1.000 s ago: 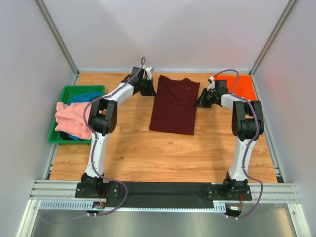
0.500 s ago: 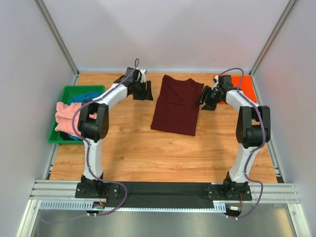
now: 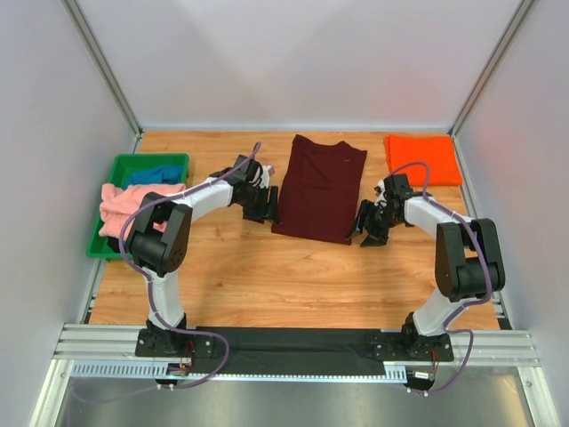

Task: Fold and stack the t-shirts
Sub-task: Fold the tshirt

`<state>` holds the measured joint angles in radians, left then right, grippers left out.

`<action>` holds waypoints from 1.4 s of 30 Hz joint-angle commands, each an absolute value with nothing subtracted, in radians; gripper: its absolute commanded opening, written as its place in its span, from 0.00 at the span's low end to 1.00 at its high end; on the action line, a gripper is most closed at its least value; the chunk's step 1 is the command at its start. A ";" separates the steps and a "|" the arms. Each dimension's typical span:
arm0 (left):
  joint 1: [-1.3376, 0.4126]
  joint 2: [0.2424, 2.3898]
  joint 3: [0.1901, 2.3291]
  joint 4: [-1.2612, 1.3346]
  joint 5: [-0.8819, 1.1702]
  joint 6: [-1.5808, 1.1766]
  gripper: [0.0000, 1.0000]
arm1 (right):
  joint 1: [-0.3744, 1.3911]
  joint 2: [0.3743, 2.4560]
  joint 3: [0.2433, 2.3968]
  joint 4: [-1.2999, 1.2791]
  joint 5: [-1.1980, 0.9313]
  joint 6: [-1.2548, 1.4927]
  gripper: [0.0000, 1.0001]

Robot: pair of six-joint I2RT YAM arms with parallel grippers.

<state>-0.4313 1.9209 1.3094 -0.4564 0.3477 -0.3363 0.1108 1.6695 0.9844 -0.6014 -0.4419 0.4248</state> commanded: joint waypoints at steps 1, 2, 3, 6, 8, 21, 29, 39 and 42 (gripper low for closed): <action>-0.426 1.881 1.275 -0.404 0.368 -0.377 0.64 | 0.117 1.621 0.930 -0.497 -0.486 0.445 0.56; -0.426 1.879 1.260 -0.391 0.374 -0.379 0.64 | 0.117 1.614 0.916 -0.483 -0.492 0.446 0.55; -0.426 1.882 1.253 -0.387 0.383 -0.377 0.63 | 0.117 1.611 0.904 -0.468 -0.500 0.443 0.54; -0.428 1.897 1.239 -0.374 0.391 -0.382 0.59 | 0.118 1.626 0.871 -0.410 -0.529 0.449 0.54; -0.430 1.907 1.233 -0.371 0.393 -0.387 0.55 | 0.118 1.640 0.859 -0.380 -0.552 0.456 0.53; -0.439 1.936 1.244 -0.351 0.445 -0.402 0.16 | 0.120 1.680 0.799 -0.275 -0.577 0.463 0.36; -0.454 1.835 1.171 -0.423 0.362 -0.459 0.00 | 0.135 1.591 0.766 -0.366 -0.502 0.443 0.00; -0.488 1.545 0.848 -0.460 0.333 -0.575 0.00 | 0.230 1.315 0.643 -0.594 -0.344 0.512 0.00; -0.502 1.468 0.760 -0.472 0.325 -0.618 0.01 | 0.281 1.223 0.588 -0.620 -0.304 0.607 0.00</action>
